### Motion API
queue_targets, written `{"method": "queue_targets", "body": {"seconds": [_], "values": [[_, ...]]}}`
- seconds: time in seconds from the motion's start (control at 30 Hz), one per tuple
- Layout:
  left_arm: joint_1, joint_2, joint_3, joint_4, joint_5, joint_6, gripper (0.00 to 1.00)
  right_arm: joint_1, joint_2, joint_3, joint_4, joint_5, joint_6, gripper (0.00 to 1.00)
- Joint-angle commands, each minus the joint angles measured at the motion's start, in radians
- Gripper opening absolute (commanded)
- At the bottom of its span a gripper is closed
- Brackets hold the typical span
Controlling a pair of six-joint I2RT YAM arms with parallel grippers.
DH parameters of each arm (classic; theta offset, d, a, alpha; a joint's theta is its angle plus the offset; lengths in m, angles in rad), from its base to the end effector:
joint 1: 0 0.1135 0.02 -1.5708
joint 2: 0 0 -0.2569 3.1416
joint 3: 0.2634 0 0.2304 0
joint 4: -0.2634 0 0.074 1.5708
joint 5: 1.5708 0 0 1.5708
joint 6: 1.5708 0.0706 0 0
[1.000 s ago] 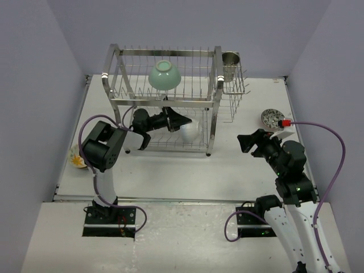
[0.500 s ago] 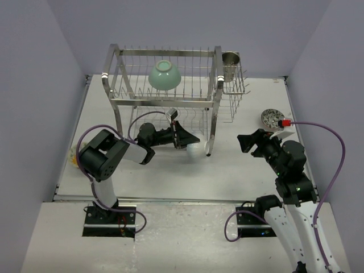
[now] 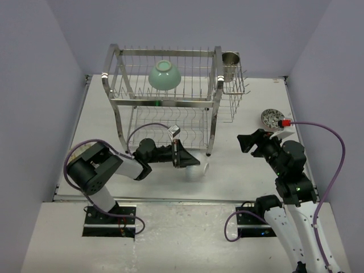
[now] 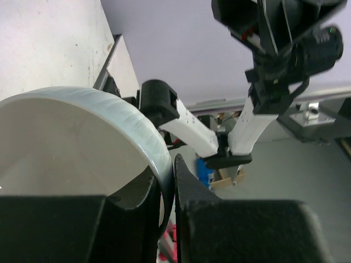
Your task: Unload the bowls from the dish rack
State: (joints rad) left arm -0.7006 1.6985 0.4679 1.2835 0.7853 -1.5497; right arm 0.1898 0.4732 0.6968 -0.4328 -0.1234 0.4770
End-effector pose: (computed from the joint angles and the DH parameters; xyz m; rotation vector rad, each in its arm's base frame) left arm 0.2027 -0.2362 0.1852 -0.0271 2.1108 -2.1859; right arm 0.1318 0.0342 0.3085 0.1698 1.8088 0.5869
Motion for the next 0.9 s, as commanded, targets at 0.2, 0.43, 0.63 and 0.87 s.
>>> {"method": "queue_targets", "body": {"seconds": [0.2,0.43,0.63,0.87], "values": [[-0.091,-0.348,-0.083,-0.232,-0.17,0.477,0.0,0.002,0.004,0.004,0.043,-0.025,-0.014,0.74],[-0.129,-0.48,-0.189,-0.416,-0.312,0.592,0.0,0.002,0.005,0.003,0.048,-0.032,-0.012,0.74],[-0.215,-0.749,-0.256,-0.765,-0.615,0.678,0.0,0.002,0.001,0.001,0.048,-0.035,-0.011,0.75],[-0.275,-0.999,-0.229,-1.12,-0.837,0.714,0.0,0.002,0.005,0.003,0.048,-0.044,-0.011,0.75]]}}
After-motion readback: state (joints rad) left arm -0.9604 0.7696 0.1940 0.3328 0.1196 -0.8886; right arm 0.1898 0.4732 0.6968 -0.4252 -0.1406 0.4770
